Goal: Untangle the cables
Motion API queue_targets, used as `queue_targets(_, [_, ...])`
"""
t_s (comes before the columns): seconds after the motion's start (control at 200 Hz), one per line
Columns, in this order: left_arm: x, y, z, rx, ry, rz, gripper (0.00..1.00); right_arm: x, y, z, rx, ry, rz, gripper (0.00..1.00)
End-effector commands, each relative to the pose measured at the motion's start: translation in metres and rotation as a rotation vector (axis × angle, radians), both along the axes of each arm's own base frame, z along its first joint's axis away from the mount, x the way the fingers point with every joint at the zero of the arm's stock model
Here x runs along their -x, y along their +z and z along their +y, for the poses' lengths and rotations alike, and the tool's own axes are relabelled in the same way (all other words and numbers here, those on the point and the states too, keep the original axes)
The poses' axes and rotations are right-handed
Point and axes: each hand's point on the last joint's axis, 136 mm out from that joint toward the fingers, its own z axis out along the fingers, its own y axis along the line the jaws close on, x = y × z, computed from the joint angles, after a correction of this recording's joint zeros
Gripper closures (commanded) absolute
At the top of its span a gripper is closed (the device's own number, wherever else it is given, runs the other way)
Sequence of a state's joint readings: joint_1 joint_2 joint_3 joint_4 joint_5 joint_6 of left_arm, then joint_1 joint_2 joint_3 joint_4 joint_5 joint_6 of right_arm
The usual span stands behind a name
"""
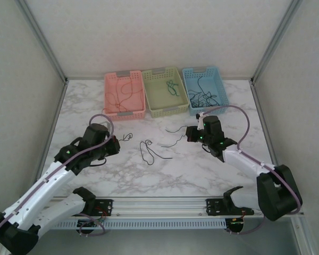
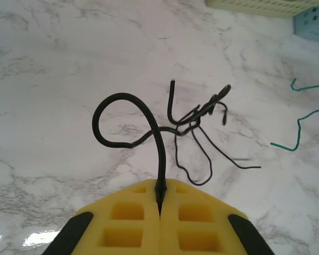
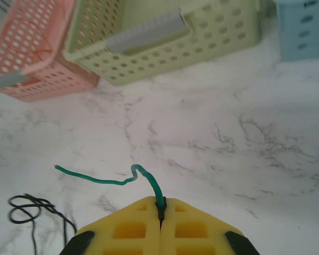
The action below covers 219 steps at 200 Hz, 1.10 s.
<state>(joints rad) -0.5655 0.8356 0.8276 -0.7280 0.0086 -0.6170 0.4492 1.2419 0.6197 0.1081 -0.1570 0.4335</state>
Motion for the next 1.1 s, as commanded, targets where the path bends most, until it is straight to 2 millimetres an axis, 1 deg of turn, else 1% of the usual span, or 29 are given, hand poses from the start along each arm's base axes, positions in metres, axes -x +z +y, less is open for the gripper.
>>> queue_targets(0.0, [0.011, 0.021, -0.003, 0.025, -0.07, -0.021, 1.0, -0.013, 0.038, 0.0, 0.001, -0.011, -0.075, 1.0])
queue_targets(0.105, [0.016, 0.032, -0.005, 0.041, -0.102, -0.044, 1.0, -0.034, 0.056, -0.001, 0.03, -0.062, -0.091, 1.0])
queue_targets(0.17, [0.02, 0.038, -0.003, 0.038, -0.113, -0.051, 1.0, -0.051, 0.071, 0.005, 0.027, -0.074, -0.1, 1.0])
queue_targets(0.25, [0.025, 0.048, 0.005, 0.002, -0.12, -0.071, 1.0, -0.076, 0.086, 0.013, 0.031, -0.098, -0.085, 1.0])
queue_targets(0.28, [0.028, 0.053, 0.01, -0.016, -0.12, -0.079, 1.0, -0.087, 0.088, 0.016, 0.03, -0.112, -0.054, 1.0])
queue_targets(0.285, [0.028, 0.053, 0.01, -0.021, -0.12, -0.081, 1.0, -0.087, 0.085, 0.016, 0.033, -0.113, -0.043, 1.0])
queue_targets(0.32, [0.03, 0.057, 0.017, -0.05, -0.113, -0.091, 1.0, -0.101, 0.093, 0.022, 0.02, -0.119, -0.02, 1.0])
queue_targets(0.33, [0.031, 0.058, 0.019, -0.058, -0.11, -0.095, 1.0, -0.103, 0.091, 0.022, 0.023, -0.12, -0.005, 1.0])
queue_targets(0.35, [0.032, 0.06, 0.022, -0.068, -0.107, -0.103, 1.0, -0.11, 0.095, 0.027, 0.018, -0.119, 0.0, 1.0])
queue_targets(0.39, [0.033, 0.063, 0.025, -0.073, -0.106, -0.117, 1.0, -0.122, 0.098, 0.034, 0.013, -0.113, 0.009, 1.0])
queue_targets(0.455, [0.036, 0.065, 0.025, -0.062, -0.112, -0.134, 1.0, -0.144, 0.095, 0.041, 0.02, -0.128, 0.011, 1.0])
queue_targets(0.571, [0.036, 0.059, 0.027, -0.071, -0.108, -0.138, 1.0, -0.178, 0.085, 0.048, 0.046, -0.166, 0.015, 1.0])
queue_targets(0.646, [0.036, 0.058, 0.028, -0.074, -0.108, -0.138, 1.0, -0.197, 0.073, 0.051, 0.058, -0.191, 0.028, 1.0])
queue_targets(0.751, [0.037, 0.057, 0.028, -0.064, -0.107, -0.153, 1.0, -0.218, 0.056, 0.06, 0.07, -0.195, 0.056, 1.0])
queue_targets(0.801, [0.038, 0.059, 0.028, -0.057, -0.108, -0.163, 1.0, -0.227, 0.05, 0.063, 0.08, -0.196, 0.066, 0.93])
queue_targets(0.881, [0.039, 0.06, 0.028, -0.054, -0.109, -0.17, 1.0, -0.235, 0.043, 0.07, 0.082, -0.177, 0.083, 0.68])
queue_targets(0.936, [0.039, 0.059, 0.028, -0.055, -0.109, -0.168, 1.0, -0.237, 0.045, 0.075, 0.074, -0.161, 0.084, 0.59])
queue_targets(0.971, [0.039, 0.059, 0.028, -0.055, -0.11, -0.168, 1.0, -0.237, 0.048, 0.076, 0.076, -0.156, 0.082, 0.56])
queue_targets(1.026, [0.038, 0.059, 0.028, -0.055, -0.108, -0.168, 1.0, -0.235, 0.056, 0.075, 0.077, -0.147, 0.071, 0.54])
queue_targets(1.091, [0.038, 0.059, 0.028, -0.054, -0.108, -0.169, 1.0, -0.227, 0.071, 0.074, 0.076, -0.129, 0.05, 0.54])
